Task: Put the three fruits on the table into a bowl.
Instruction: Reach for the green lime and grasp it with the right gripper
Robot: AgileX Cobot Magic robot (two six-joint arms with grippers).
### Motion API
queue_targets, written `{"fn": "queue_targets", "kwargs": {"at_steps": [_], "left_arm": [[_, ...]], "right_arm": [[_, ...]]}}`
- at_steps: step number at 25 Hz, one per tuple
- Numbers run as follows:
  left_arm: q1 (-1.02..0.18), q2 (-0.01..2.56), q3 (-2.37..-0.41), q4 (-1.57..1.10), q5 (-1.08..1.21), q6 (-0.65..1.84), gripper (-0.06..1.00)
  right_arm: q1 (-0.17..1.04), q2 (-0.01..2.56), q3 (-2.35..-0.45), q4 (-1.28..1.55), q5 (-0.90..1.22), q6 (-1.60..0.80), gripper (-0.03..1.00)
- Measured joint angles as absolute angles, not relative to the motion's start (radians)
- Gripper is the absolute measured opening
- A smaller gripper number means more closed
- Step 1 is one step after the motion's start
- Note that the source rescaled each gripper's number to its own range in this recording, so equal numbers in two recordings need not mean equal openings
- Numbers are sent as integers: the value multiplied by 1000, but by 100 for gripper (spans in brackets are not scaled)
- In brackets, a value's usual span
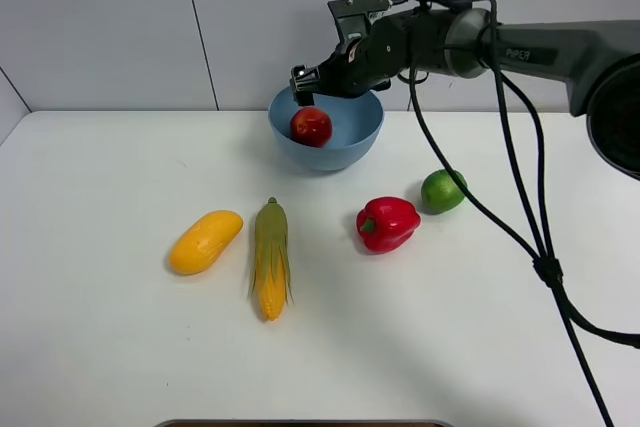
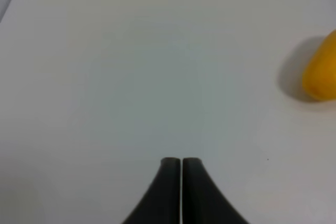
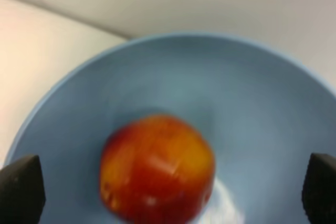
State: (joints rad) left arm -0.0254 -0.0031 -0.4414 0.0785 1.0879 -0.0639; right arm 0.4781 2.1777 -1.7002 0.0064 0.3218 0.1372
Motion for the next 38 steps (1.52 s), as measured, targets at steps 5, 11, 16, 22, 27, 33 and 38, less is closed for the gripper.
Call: {"fn": "queue_targets", "kwargs": {"at_steps": [5, 11, 16, 22, 27, 33, 38], "left_arm": [[-25, -3, -441, 79, 1088, -64, 0], [-25, -3, -441, 79, 1088, -64, 0], [-25, -3, -441, 79, 1088, -64, 0], [-25, -3, -441, 79, 1088, -64, 0], [-25, -3, -441, 79, 1088, -64, 0], [-25, -3, -441, 79, 1088, -64, 0], [-25, -3, -441, 79, 1088, -64, 0]], "right_arm": [[485, 2063, -1700, 6, 467, 141, 99], [482, 1868, -1700, 0, 706, 162, 99], [469, 1784, -1700, -48, 896, 168, 99], [453, 1713, -1700, -116, 1173, 87, 99], [450, 1671, -1700, -136, 1214, -99, 99], [426, 1663, -1700, -134, 1223, -310, 99], [358, 1661, -1676, -83, 1221, -522, 99]]}}
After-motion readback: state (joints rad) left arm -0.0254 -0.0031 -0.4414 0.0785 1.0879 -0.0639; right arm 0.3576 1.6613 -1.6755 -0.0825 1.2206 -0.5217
